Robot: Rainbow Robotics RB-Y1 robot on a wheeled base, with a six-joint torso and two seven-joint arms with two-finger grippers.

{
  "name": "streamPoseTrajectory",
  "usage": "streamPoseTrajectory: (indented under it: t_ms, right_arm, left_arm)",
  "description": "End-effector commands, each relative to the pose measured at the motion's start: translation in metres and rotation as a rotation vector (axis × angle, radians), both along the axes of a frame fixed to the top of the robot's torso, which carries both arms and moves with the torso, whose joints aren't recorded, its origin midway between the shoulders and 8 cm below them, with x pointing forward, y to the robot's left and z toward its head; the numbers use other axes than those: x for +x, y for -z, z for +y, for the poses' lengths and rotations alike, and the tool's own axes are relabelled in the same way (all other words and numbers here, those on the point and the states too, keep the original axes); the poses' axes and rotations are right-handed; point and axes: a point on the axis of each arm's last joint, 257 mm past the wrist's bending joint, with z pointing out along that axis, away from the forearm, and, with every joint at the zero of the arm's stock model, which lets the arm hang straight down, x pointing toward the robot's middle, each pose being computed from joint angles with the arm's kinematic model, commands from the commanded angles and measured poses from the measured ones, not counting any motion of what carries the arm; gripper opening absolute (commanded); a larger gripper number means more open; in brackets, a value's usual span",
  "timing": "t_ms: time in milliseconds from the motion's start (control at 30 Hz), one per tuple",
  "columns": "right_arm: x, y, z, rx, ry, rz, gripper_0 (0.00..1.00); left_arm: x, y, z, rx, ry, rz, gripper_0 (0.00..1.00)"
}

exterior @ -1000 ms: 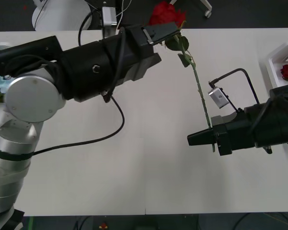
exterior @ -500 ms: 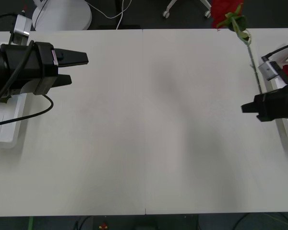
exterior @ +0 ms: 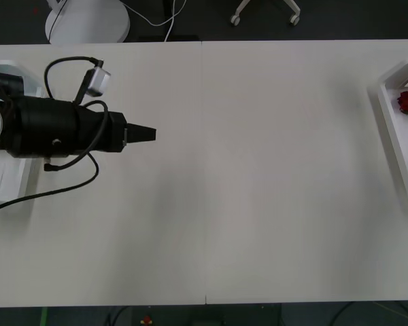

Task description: Put the red flowers into the right box and the blue flowers into the left box

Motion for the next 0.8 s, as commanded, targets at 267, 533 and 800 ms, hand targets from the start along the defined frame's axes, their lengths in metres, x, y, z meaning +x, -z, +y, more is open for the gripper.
streamPoseTrajectory:
  t_ms: [267,533,800]
  right_arm:
    - [-0.01,-0.011,-0.106,-0.465,0.182,0.076,0.0]
    - [-0.01,0.024,-0.12,-0.474,0.267,0.19,0.0]
    - [-0.009,0.032,-0.116,-0.508,0.261,0.215,0.0]
  left_arm:
    - [-0.012,0.001,-0.017,0.11,0.266,-0.325,1.0]
    - [-0.016,-0.006,-0.019,0.179,0.381,-0.494,1.0]
    - [-0.02,-0.011,-0.027,0.182,0.42,-0.551,1.0]
